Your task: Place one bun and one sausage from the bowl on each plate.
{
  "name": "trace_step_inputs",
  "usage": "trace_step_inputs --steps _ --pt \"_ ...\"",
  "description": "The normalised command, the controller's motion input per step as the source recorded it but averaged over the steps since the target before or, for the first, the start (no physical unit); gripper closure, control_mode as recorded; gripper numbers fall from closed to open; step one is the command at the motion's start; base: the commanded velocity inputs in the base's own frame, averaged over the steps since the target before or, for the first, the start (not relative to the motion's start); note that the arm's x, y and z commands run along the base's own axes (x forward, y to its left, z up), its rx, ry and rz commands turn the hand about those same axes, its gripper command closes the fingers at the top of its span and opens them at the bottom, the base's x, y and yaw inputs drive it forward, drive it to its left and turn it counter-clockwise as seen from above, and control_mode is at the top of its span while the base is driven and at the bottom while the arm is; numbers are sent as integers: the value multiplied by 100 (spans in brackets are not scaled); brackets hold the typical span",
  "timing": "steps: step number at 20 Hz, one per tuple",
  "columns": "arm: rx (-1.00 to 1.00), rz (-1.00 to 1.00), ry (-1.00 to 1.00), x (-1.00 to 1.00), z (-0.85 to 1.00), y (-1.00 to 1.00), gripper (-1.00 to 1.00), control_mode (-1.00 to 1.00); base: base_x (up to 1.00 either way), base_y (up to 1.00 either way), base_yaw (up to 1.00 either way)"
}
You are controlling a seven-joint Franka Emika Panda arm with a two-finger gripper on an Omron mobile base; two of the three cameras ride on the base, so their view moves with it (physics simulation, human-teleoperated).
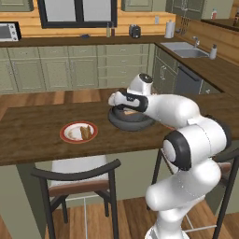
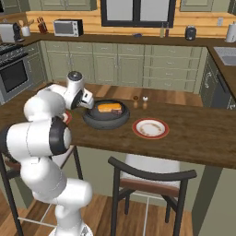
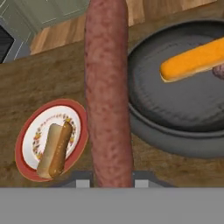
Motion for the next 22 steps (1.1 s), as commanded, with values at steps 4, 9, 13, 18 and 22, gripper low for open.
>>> trace_step_inputs --steps 4,9,13,18,22 --pt "0 6 11 -35 78 100 100 -100 0 0 0" --pt "0 6 27 -24 -18 100 100 -100 0 0 0" --pt "-6 0 24 4 -70 100 100 -100 0 0 0" --pt "-15 0 26 44 -68 96 100 -100 0 0 0" --pt "-20 0 10 35 -34 29 100 -100 0 0 0"
